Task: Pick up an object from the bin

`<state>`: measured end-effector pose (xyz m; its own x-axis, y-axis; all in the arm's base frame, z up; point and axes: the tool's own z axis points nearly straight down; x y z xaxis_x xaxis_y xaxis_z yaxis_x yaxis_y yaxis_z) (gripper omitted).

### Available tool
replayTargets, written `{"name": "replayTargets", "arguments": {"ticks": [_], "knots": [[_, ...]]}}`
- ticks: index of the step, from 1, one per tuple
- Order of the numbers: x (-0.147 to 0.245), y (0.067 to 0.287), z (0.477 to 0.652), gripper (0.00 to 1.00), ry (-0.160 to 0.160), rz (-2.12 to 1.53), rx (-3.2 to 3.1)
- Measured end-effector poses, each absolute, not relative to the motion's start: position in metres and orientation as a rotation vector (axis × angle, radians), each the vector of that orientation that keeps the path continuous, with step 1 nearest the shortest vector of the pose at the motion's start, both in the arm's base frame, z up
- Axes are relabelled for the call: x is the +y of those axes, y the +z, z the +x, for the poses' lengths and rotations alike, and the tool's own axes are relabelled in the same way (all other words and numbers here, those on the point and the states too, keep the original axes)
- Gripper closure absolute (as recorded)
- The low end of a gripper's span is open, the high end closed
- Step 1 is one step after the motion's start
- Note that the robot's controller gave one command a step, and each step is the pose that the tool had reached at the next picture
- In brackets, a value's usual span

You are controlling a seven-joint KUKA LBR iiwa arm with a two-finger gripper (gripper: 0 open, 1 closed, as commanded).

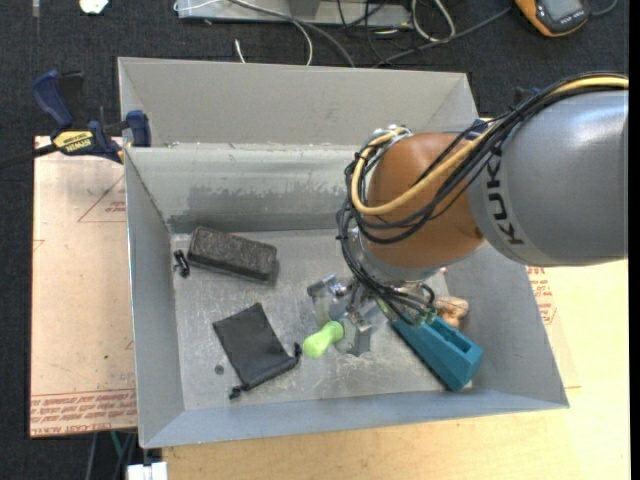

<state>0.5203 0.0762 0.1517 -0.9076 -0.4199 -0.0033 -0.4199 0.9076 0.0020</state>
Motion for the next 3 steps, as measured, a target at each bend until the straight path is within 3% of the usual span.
{"name": "replayTargets", "arguments": {"ticks": [1,2,3], "knots": [[0.071,0.227,0.533,1.00,0.005,-0.679,3.068],[0.069,0.260,0.541,1.00,0.005,-0.619,3.070],[0.048,0.215,0.556,1.00,0.003,-0.743,3.039]]}}
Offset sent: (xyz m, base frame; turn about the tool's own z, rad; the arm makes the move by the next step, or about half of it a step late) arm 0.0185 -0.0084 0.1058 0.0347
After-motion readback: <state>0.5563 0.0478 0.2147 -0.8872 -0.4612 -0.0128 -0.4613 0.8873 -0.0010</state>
